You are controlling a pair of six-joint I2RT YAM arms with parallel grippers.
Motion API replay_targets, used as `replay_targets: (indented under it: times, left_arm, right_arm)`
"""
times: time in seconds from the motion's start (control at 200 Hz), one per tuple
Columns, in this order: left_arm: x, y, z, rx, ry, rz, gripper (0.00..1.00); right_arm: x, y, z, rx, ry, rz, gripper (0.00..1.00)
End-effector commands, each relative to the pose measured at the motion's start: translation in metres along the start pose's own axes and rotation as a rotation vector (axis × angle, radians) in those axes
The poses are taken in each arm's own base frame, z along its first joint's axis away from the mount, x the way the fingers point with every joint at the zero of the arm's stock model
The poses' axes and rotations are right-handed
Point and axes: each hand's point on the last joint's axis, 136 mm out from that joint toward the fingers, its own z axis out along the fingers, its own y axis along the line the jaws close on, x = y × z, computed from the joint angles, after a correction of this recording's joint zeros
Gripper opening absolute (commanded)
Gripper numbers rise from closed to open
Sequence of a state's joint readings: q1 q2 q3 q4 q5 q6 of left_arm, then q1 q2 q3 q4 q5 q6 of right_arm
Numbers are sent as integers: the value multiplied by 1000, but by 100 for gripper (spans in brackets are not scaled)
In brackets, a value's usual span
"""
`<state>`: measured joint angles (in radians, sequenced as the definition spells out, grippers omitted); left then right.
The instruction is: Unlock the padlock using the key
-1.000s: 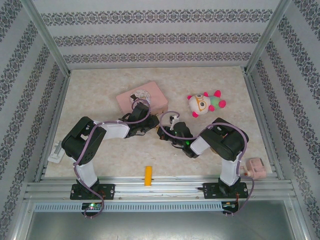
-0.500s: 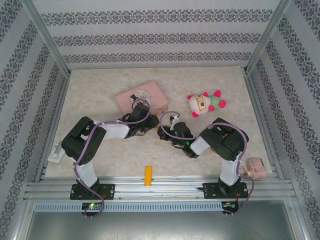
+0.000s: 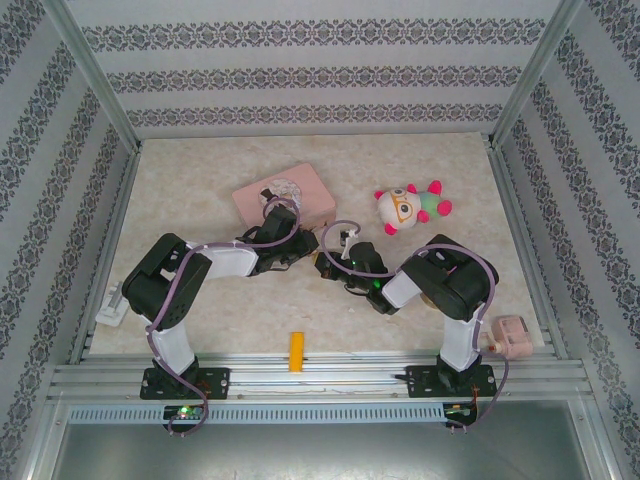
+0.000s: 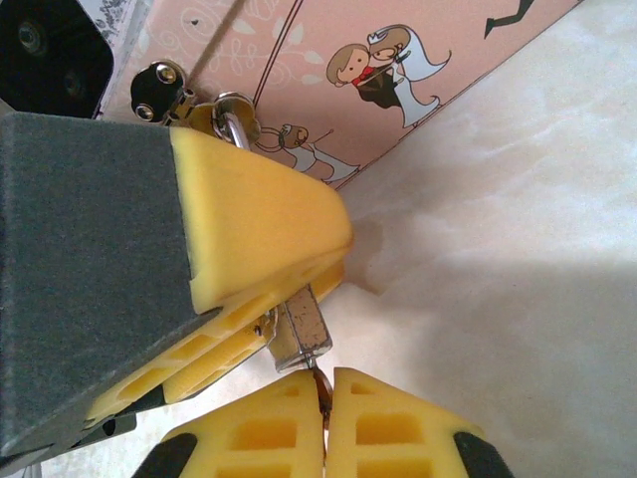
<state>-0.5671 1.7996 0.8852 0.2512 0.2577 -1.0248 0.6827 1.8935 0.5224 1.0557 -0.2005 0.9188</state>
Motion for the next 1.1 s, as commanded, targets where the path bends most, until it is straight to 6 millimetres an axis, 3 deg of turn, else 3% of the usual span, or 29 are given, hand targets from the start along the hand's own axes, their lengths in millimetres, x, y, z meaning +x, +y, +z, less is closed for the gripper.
replay_targets:
  times: [0.0, 0.53, 1.094]
  left_arm:
    - [27, -23, -11, 100, 142, -12, 17]
    - [24, -25, -13, 114, 137, -15, 17]
    - [26, -25, -15, 131, 138, -25, 17]
  right_arm:
    - [-20, -9, 5, 43, -59, 12, 0]
    - [-23, -9, 6, 42, -62, 2, 0]
    - [-33, 8, 12, -22, -72, -53, 0]
